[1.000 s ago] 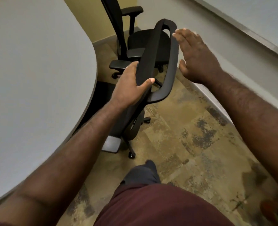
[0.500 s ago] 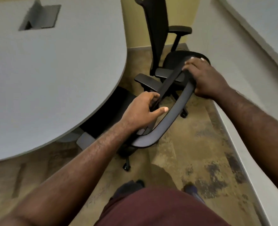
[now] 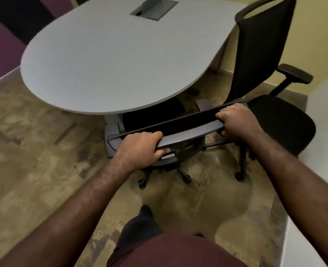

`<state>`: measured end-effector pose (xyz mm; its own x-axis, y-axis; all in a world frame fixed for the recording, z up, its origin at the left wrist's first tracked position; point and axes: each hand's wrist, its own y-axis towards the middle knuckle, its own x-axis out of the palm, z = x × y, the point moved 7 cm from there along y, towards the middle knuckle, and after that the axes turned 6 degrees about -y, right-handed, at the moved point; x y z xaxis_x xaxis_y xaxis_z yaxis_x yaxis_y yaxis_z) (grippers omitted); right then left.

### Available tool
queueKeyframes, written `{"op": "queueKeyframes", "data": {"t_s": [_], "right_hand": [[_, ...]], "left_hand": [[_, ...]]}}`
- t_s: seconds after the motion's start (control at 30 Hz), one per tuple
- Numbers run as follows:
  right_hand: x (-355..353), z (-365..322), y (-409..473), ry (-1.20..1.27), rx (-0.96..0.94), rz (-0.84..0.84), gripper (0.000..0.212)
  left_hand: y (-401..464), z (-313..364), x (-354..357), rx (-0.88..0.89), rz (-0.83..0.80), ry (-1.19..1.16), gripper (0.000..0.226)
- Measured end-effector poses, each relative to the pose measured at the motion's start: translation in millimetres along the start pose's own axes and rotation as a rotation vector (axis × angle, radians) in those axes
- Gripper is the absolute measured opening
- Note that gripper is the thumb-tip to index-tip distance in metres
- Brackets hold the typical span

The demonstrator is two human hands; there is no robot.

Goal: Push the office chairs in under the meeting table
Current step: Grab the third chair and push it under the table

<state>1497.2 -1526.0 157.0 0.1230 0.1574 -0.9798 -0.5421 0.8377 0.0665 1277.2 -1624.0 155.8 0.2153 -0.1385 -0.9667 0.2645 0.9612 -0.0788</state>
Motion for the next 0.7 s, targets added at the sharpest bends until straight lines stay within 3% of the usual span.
{"op": "queueKeyframes", "data": {"t_s": [0.17,0.7], "right_hand": [[2.0,5.6,6.5,0.001,-0.036,0.024,0.009],[9.6,15.8,69.1,-0.061,-0.062,-0.009,0.013]], "left_hand": [[-1.2,-8.1,-3.6,-0.2,0.072,0.07,0.013],[44.4,-40.2,-14.7,-0.235,0.131,0.143,0.014]]}}
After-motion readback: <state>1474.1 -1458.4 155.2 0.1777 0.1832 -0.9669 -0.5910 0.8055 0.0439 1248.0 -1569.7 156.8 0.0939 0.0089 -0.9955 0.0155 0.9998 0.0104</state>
